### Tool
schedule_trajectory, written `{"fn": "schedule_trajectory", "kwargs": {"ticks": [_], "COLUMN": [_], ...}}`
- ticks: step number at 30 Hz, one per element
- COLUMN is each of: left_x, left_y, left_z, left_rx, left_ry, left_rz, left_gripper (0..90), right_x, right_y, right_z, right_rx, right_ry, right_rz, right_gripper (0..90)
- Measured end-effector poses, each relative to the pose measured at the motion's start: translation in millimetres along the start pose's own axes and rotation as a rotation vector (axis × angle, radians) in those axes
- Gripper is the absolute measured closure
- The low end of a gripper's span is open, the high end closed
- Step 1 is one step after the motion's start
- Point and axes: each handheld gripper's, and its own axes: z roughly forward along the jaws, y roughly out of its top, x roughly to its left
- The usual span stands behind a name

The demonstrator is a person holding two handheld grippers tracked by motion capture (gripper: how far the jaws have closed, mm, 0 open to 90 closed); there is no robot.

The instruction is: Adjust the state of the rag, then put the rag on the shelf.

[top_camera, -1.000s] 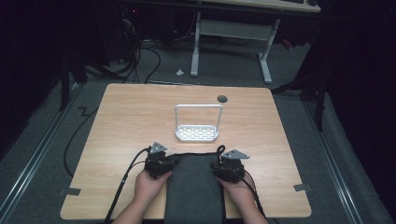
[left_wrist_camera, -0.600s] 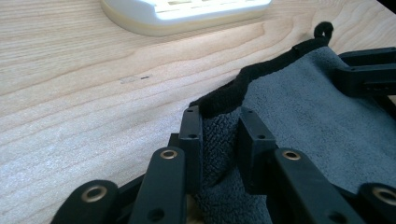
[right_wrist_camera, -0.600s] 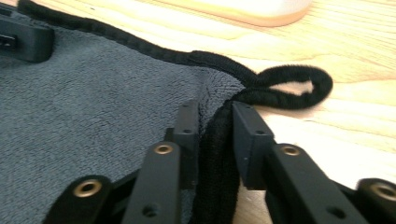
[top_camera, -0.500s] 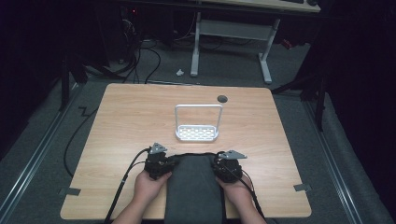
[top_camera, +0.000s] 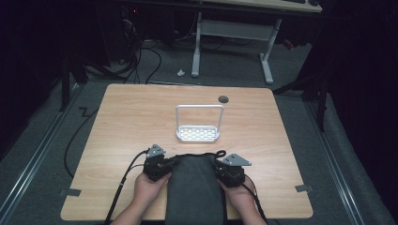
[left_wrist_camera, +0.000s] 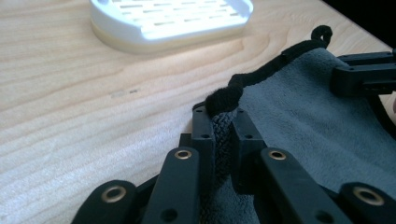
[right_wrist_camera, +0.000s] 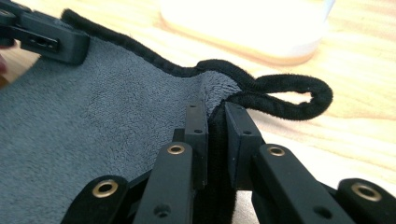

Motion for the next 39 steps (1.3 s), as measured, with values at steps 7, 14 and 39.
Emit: {"fn": "schedule_trajectory", "kwargs": {"ticks": [7, 14, 39], "left_x": [-7.5, -17.0, -47.8], "left_y": [-1.5, 3.5, 60.5], "left_z": [-7.7, -17.2, -55.2], "left_rx": [-0.078, -0.111, -0.266], "left_ry": [0.013, 0.029, 0.055], "left_rz": [-0.012, 0.017, 0.122], "left_gripper": [82.9, 82.9, 82.9], "right_x": [8.3, 13.1, 10.3], "right_y": [1.4, 7.1, 42.9], "right_z": [-10.6, -22.0, -60.7], "right_rx": [-0.057, -0.114, -0.310], "right_ry": [-0.028, -0.042, -0.051], "right_rz": [-0.030, -0.039, -0.036], "right_gripper": [81.1, 81.1, 81.1]}}
